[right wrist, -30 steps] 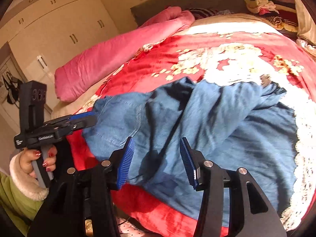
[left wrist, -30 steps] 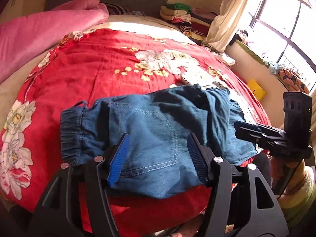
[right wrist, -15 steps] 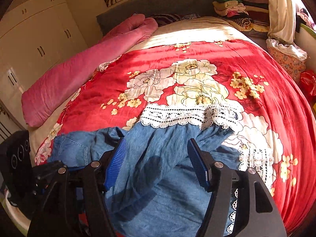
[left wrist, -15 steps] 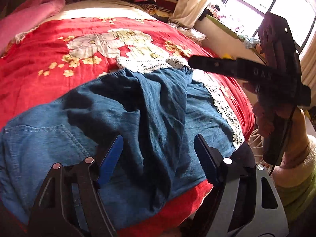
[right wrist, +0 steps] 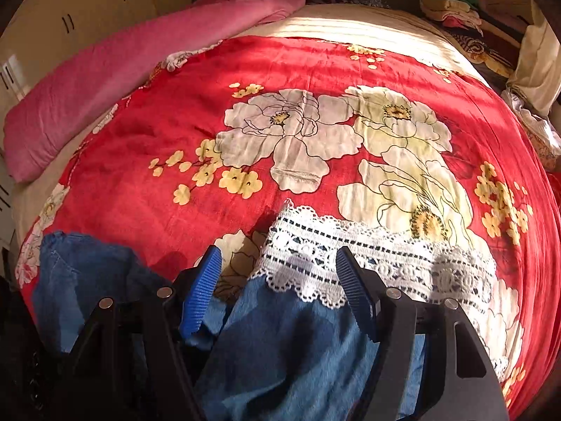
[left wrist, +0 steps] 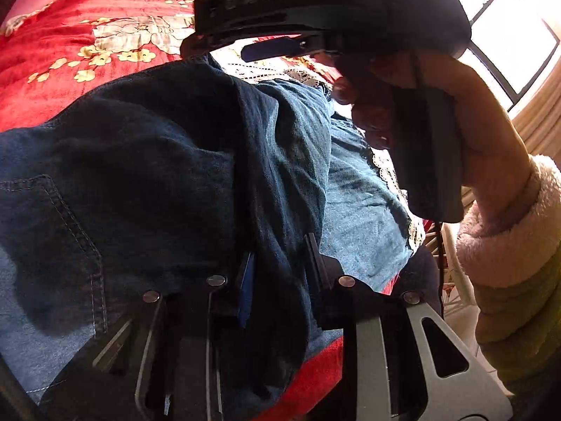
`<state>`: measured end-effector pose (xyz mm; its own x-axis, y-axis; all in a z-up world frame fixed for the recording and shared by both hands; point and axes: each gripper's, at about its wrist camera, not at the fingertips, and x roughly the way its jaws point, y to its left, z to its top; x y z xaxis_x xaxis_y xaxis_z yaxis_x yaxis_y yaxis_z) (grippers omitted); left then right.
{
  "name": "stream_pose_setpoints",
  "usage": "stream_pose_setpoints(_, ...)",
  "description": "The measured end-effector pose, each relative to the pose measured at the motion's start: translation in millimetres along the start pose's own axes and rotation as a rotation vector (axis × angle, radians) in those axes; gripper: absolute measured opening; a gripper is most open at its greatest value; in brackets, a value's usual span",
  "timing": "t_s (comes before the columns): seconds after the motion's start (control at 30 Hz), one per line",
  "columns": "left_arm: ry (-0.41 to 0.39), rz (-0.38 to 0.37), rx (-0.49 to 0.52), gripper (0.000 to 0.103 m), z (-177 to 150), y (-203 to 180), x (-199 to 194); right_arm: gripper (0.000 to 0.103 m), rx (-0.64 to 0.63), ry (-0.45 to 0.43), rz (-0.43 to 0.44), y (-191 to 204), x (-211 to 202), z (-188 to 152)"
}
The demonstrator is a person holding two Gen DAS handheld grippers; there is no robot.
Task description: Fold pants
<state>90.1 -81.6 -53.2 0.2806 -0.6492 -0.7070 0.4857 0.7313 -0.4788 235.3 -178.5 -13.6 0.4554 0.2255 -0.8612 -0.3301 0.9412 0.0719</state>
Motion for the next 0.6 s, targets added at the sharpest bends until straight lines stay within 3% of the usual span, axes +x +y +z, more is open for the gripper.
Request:
stream_pose_setpoints(0.1,-0.003,-0.010,-0.004,0.013,1,1,0,0.065,0.012,0.042,-0.035,-3,23,7)
stream_pose_setpoints(0.17,-0.004,-0.007,0.005,0.009,0,0,0,0.032,0.009,0.051,-0.064,-5,31,8)
stream_pose_setpoints(0.2,-0.007,-0.005,0.011,0.009,0,0,-1,0.027,0.021,0.045,-0.056,-9,31,7)
stream_pose_setpoints(0.23,-0.010,-0.004,0.014,0.008,0,0,-1,0.014,0.045,0.032,-0.023,-13,28,7)
stream_pose_setpoints(0.27,-0.012,-0.006,0.012,0.007,1,0,-1,0.010,0.075,0.016,0.002,-18,23,6)
stream_pose_setpoints(0.43,-0.041,-0.016,0.019,0.004,3,2,-11,0.008,0.157,-0.120,0.032,-44,-36,-9)
stream_pose_setpoints(0.6,-0.079,-0.012,0.043,0.004,3,0,-27,0.008,0.308,-0.258,0.071,-87,-104,-47)
